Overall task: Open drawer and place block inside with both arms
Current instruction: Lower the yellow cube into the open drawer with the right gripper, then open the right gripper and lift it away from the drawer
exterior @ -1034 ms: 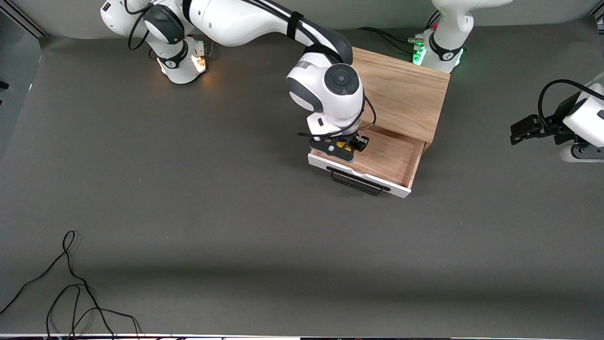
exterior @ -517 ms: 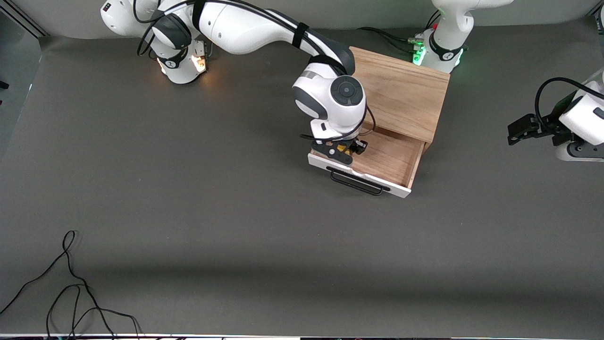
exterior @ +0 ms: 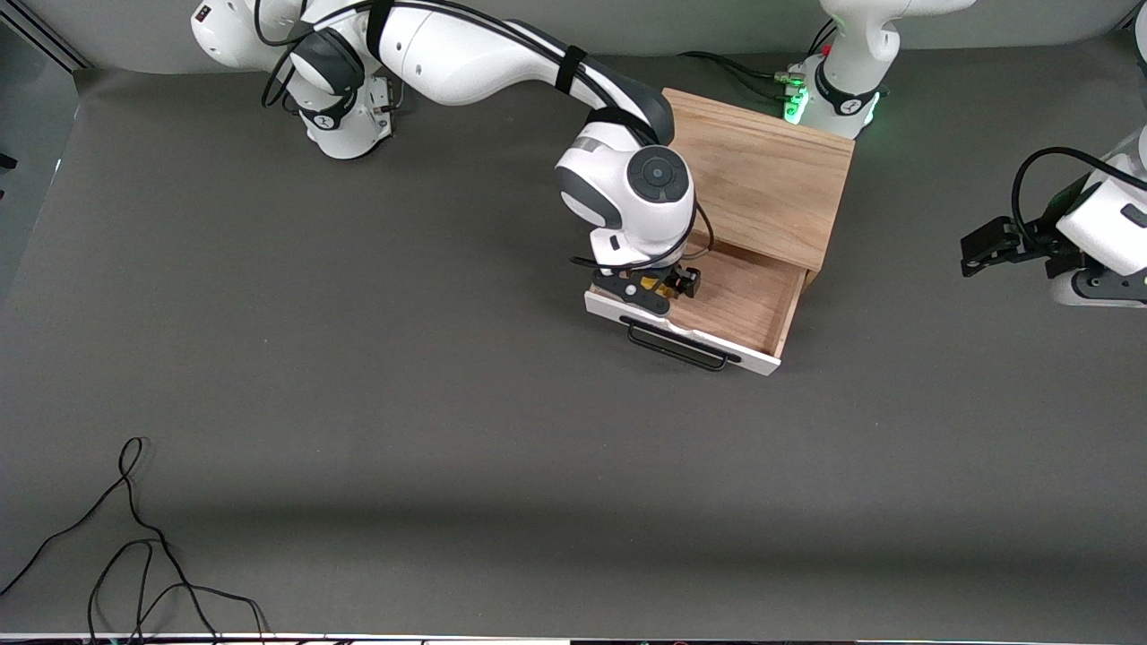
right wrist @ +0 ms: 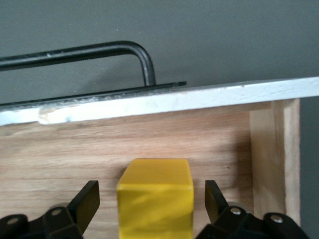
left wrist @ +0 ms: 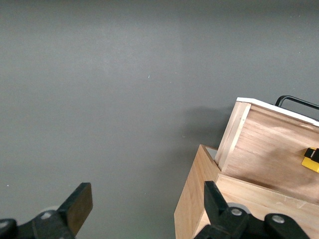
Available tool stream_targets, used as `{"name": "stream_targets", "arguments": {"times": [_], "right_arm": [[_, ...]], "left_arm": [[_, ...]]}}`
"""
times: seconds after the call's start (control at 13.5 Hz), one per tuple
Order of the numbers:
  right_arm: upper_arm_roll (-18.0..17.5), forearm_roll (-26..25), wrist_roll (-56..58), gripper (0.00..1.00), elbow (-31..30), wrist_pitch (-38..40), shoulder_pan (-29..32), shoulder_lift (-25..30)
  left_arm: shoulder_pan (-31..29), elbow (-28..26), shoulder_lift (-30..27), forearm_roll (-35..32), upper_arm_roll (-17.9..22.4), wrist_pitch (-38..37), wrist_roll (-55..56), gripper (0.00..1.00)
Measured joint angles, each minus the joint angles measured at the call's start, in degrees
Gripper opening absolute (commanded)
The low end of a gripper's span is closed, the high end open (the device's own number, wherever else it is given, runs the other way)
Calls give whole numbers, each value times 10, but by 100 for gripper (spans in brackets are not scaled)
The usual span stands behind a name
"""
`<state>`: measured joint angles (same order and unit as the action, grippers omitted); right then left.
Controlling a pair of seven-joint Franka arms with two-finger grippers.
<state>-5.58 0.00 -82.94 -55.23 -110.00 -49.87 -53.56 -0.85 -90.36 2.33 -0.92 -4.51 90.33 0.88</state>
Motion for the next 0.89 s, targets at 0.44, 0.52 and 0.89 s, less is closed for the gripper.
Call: {"name": "stream_targets", "arguments": {"times": [0.44,0.52,0.89], "right_arm": [[6,-1,13,94,24,57,5,56],[8,-1,26,94,25,81,7,74],[11,-21,170,97,29,220,48,178]], "left_arm": [[0,0,0,0,1,0,-3,100],[0,0,0,0,1,0,-8,100],[0,1,0,-1,2,0,-23,100]]}}
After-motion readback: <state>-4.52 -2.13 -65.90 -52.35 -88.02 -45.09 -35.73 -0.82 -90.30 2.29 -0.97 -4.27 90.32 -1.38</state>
